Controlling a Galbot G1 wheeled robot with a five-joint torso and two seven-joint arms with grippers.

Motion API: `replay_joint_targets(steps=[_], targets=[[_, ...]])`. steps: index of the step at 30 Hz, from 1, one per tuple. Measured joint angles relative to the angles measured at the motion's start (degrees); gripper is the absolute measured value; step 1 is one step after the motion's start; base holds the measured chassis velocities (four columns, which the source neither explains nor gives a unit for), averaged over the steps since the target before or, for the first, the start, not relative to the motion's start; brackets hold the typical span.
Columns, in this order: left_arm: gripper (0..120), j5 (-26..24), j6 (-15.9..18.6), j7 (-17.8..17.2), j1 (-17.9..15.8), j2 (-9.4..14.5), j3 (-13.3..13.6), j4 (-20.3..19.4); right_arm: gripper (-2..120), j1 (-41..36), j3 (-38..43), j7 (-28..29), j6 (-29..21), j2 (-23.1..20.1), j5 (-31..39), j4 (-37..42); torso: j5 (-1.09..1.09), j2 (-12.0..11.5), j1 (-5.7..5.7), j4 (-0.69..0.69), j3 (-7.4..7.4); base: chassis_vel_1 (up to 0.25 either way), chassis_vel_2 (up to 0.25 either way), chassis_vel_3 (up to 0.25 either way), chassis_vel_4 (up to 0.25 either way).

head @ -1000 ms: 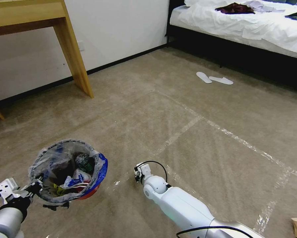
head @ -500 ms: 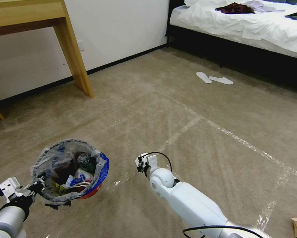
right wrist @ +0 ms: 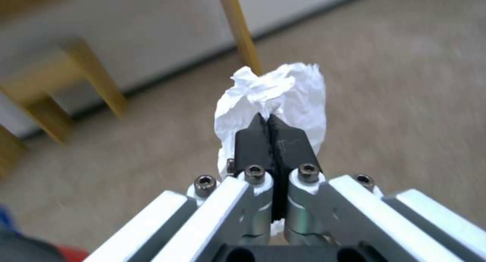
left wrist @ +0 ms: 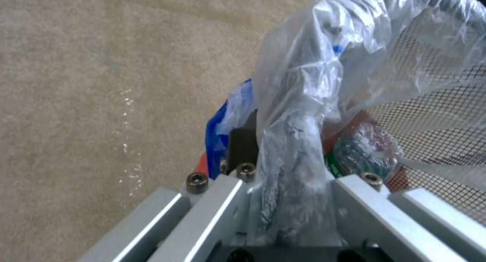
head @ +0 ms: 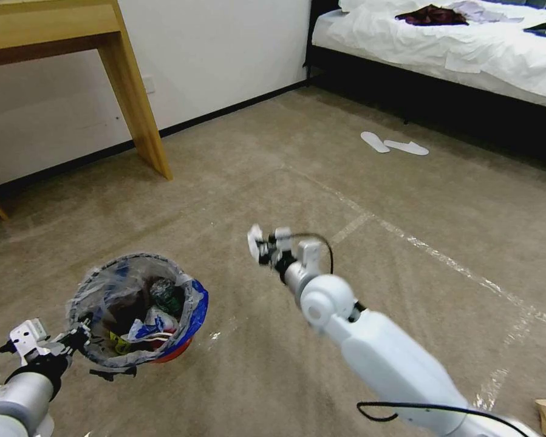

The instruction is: Pick up the trash bin and place the garbage on the floor into it.

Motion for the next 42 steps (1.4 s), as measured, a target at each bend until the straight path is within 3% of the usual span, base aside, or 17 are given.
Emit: replay_joint_targets(steps=[12,24,33,42], targets=[[1,-0.5,0.5,-0.3,0.2,1.0,0.8,-0.8,0,6.4,-2.7,-4.0,3.1,-1.2,9.2,11.8,0.00,0.0,0.00,0.00,0.00,0.000,0.000,0.000,0.000],[1,-0.2,0.7,-0.5,-0.6,1.0,2.0,-0.7,0,12.0,-11.3,3.0,-3.1,0.8,20.2,19.3,-0.01,0.0,0.00,0.00,0.00,0.000,0.000,0.000,0.000],[1,-0.5,0.8,-0.6,-0.7,1.4,1.5,-0.7,0,12.4,-21.4,6.7,-5.5,1.2,20.7,19.3,-0.01,0.0,0.00,0.00,0.00,0.000,0.000,0.000,0.000],[1,-0.6,0.8,-0.6,-0.6,1.2,1.3,-1.0,0,10.8,-25.1,8.0,-7.1,0.6,18.4,17.2,-0.01,0.0,0.00,0.00,0.00,0.000,0.000,0.000,0.000]])
